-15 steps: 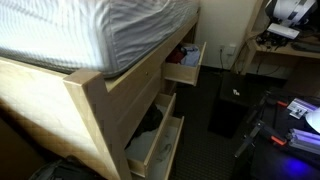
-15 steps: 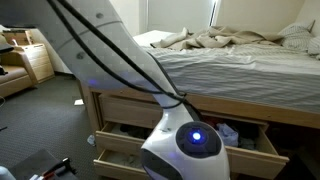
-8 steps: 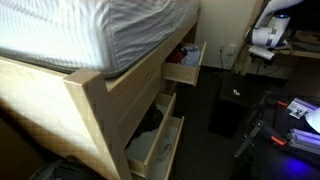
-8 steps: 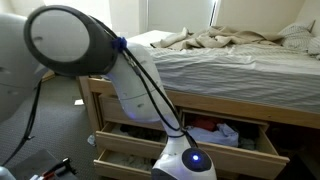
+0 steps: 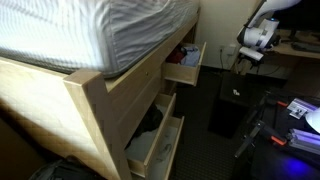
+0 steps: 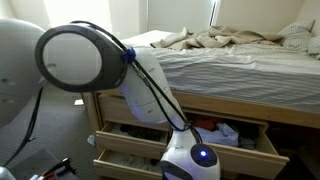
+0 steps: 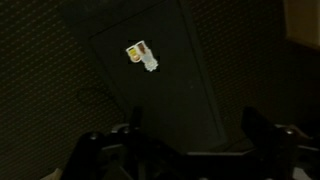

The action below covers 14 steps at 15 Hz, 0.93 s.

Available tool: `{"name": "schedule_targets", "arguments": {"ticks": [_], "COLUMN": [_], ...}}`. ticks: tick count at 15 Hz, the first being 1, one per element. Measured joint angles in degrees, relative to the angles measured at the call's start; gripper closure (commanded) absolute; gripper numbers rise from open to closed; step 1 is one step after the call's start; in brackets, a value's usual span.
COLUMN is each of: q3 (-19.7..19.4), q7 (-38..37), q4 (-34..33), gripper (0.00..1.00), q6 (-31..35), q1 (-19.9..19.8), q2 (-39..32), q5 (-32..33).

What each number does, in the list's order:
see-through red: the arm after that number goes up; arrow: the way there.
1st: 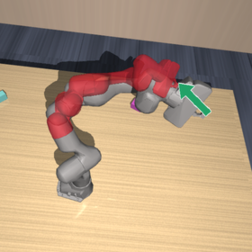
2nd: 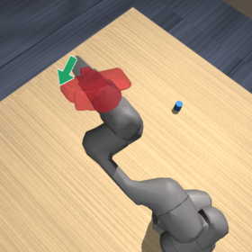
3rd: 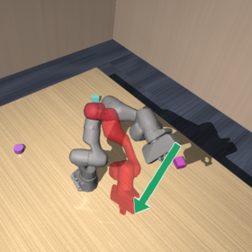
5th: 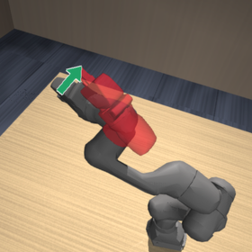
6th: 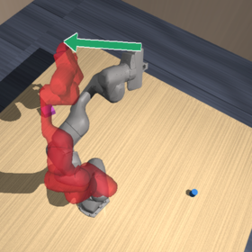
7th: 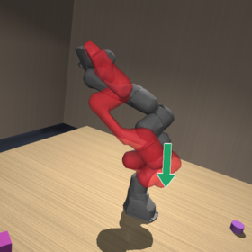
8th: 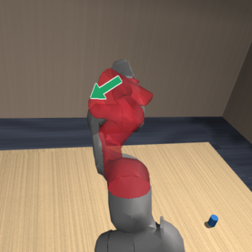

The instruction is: Close the two top drawers

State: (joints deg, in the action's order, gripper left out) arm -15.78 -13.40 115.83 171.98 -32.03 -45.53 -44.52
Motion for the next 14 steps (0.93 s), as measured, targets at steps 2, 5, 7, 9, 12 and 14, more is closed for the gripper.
{"name": "schedule_targets", "arguments": {"ticks": [2, 5, 7, 9, 12, 14], "q3": [5.00, 10.53, 11.78, 11.32, 11.18, 10.54], "q7": [2.93, 7.75, 10.67, 11.24, 11.35, 9.47], "q4": [-4.14, -9.71, -12.22, -12.67, -12.69, -13.02], "gripper": [0.00, 0.00, 0.00, 0.00, 0.00, 0.00], "q6": [-2.73, -9.44, -15.52, -17.97, -18.06, -17.23], "q1": [-3.25, -7.37, -8.84, -8.91, -8.85, -8.28], "q2": [-0.33, -1.45, -2.74, -3.78, -4.45, -4.70], "q5": [0.01, 0.28, 1.03, 2.84, 3.42, 3.53]}}
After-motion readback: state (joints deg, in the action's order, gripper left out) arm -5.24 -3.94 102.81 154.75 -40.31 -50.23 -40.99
